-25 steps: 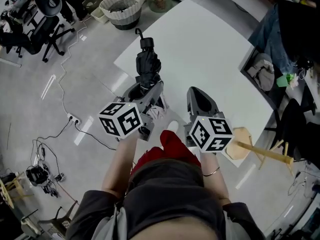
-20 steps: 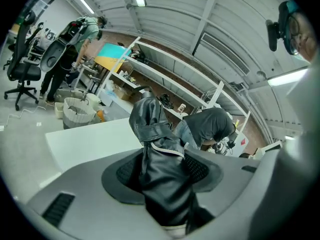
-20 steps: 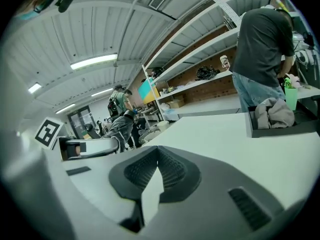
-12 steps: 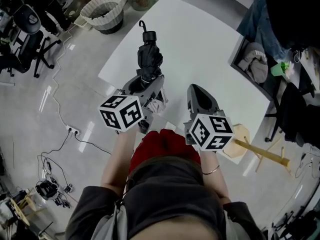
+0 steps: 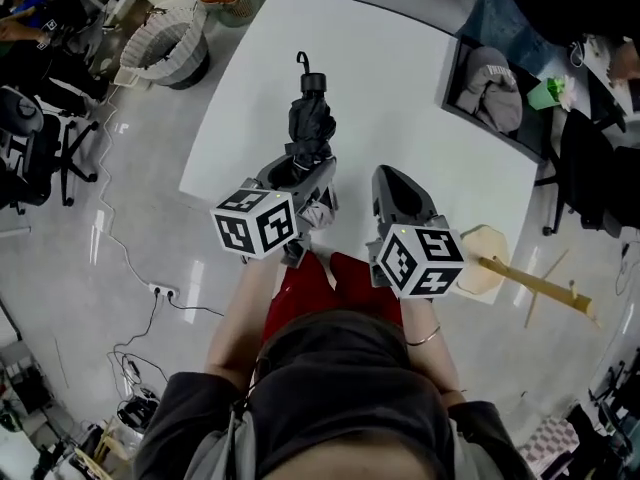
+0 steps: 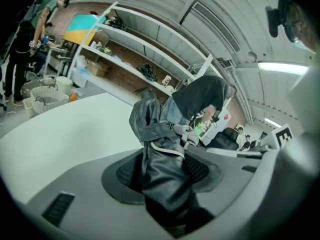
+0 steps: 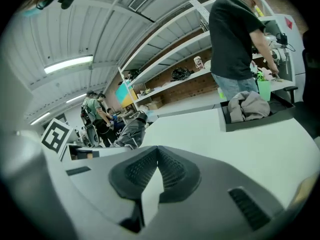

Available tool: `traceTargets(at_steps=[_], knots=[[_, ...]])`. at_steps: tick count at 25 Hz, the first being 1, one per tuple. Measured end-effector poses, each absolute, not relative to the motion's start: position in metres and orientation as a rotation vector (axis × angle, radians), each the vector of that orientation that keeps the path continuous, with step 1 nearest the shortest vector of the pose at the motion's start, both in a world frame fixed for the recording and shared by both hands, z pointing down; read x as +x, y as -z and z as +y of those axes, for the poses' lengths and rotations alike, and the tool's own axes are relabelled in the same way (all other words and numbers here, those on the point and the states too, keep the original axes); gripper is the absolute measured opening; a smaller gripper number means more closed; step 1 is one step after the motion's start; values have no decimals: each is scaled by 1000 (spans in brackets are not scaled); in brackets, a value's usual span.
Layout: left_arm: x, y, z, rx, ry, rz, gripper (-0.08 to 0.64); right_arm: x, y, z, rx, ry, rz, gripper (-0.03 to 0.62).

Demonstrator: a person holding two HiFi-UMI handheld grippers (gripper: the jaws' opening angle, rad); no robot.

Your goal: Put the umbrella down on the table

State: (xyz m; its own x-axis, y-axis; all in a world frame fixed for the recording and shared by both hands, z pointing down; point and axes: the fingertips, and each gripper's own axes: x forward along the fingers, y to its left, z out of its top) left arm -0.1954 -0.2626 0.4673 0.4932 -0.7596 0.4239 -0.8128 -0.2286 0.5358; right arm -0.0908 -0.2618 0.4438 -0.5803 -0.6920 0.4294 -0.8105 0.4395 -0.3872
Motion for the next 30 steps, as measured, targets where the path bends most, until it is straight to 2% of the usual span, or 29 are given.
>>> traceTargets(at_steps=[30], knots=[[-114, -549, -292, 2075, -523, -1002, 215, -52, -508, -266, 1482, -966, -2225, 18]])
